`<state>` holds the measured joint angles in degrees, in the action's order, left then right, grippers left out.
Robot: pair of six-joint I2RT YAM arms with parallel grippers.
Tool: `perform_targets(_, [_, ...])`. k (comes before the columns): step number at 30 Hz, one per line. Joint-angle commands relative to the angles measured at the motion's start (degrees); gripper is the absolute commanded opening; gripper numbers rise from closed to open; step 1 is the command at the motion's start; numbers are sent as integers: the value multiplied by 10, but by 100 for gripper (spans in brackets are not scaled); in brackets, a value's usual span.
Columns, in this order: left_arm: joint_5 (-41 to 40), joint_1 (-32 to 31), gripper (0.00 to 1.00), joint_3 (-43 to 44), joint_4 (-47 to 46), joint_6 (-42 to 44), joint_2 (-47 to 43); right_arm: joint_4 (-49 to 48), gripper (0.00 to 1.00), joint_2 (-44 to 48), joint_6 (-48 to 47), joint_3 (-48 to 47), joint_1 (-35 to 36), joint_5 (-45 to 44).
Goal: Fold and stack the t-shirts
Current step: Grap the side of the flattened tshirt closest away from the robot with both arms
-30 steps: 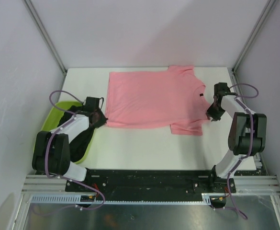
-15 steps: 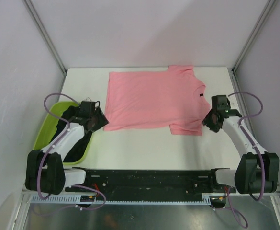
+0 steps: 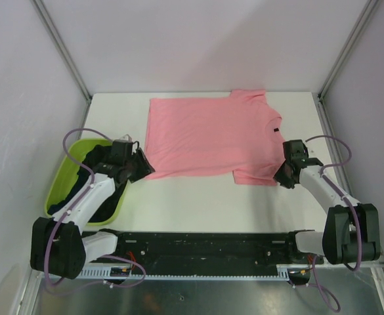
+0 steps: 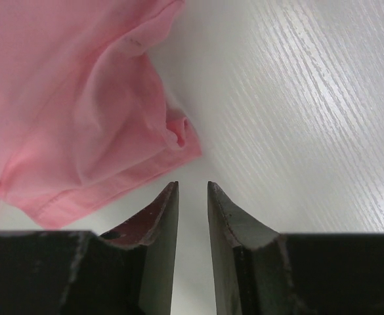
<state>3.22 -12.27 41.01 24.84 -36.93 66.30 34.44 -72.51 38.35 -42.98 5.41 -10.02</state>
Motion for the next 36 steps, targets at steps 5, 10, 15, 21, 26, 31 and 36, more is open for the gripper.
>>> perform_targets(5, [16,-9,51,16,11,16,-21,-34,27,-33,11,3,5,-7])
perform_targets(10, [16,-9,50,19,12,15,-20,-42,26,-53,8,6,5,-10])
perform_targets(15, [14,-9,50,23,12,16,-18,-53,26,-82,8,7,5,-11])
perform_targets(21, [13,-9,50,27,13,19,-16,-67,26,-100,8,10,4,-20])
perform_targets(26, [12,-9,49,28,13,21,-16,-69,26,-97,11,11,4,-23])
perform_targets(31, [11,-10,49,29,13,23,-10,-70,27,-80,11,12,-1,-26])
perform_targets(36, [10,-9,48,31,13,25,-2,-75,28,-80,9,11,-10,-19])
